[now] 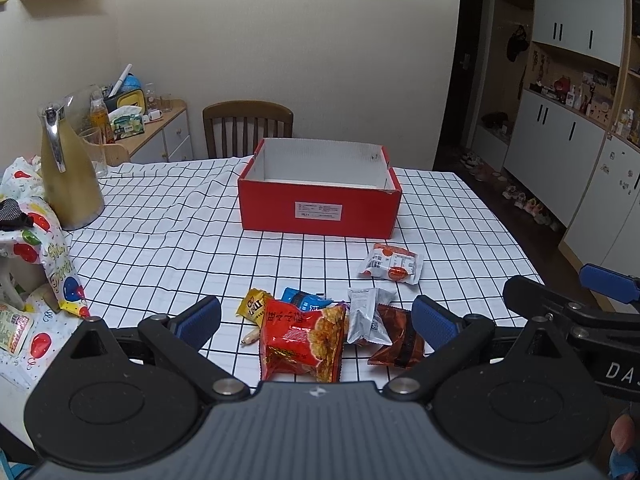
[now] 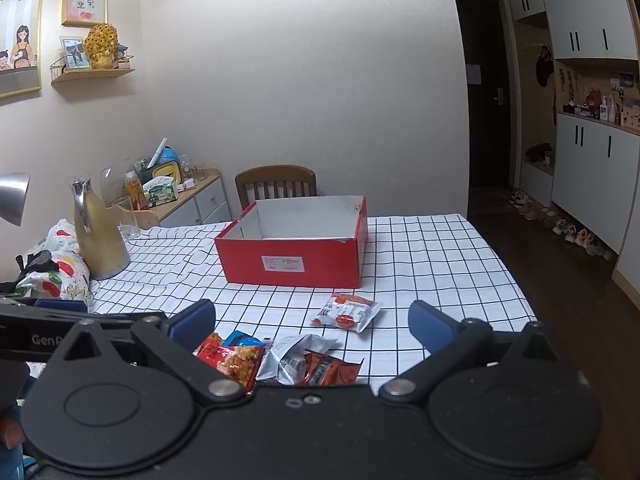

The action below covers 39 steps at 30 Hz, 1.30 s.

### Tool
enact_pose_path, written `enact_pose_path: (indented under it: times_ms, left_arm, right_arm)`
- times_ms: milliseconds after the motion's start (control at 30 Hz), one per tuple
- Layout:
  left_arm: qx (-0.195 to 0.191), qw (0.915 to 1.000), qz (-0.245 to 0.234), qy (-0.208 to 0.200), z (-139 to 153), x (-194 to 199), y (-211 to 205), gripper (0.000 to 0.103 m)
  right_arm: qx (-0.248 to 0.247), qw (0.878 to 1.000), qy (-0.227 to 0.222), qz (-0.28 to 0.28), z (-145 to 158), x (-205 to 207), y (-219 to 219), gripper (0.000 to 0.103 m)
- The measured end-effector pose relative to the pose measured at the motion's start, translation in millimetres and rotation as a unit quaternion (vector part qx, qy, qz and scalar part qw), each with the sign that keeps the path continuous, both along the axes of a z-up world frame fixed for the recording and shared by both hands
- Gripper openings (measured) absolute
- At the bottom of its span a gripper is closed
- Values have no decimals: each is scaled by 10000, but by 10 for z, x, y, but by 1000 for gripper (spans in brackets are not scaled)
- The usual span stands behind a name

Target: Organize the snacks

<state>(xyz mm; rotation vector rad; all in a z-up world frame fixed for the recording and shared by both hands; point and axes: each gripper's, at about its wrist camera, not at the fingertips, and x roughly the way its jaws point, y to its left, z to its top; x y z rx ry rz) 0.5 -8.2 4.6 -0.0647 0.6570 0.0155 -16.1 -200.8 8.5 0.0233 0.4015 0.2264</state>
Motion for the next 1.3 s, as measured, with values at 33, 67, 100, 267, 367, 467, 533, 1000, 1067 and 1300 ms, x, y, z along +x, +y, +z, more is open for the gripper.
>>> enact_pose_path:
  times_ms: [33,67,100,267,367,467,533,1000,1067,1300]
  left_arm:
    - [-72,10000,25,-8,11,0,8,102]
    - [-64,10000,52,-29,16,-2,12,102]
    - [16,10000,71,-43,15,-2,14,102]
    - [131,9999,59,50,-10,73,51,102]
    - [128,9997,-24,195,-77,167,111,102]
    - [-29,9989,-61,456,-170,324,219,102]
    - [-139,9984,-157,531,-245,427,298,102]
    - [156,9862,-719,1482,-1021,1031,419,102]
    - [180,9838,-825,1579,-1094,1087,411,102]
    - [253,9815,-1148,1513,-1241,1149,366,101]
  right_arm:
    - [-20,10000,3,9,-2,8,4,103]
    - [-27,10000,10,27,-4,15,10,103]
    - [-26,10000,5,53,-4,21,17,103]
    - [-54,9999,-43,86,-6,74,62,103]
    - [-81,9999,-67,53,-15,135,87,103]
    - [-112,9999,14,-33,-49,245,108,102]
    - [-128,9998,150,-86,-84,341,116,102]
    - [-281,9900,1379,40,-506,1161,325,89]
    - [-204,9879,1535,83,-541,1271,381,84]
    - [-148,9753,2196,190,-775,1598,647,70]
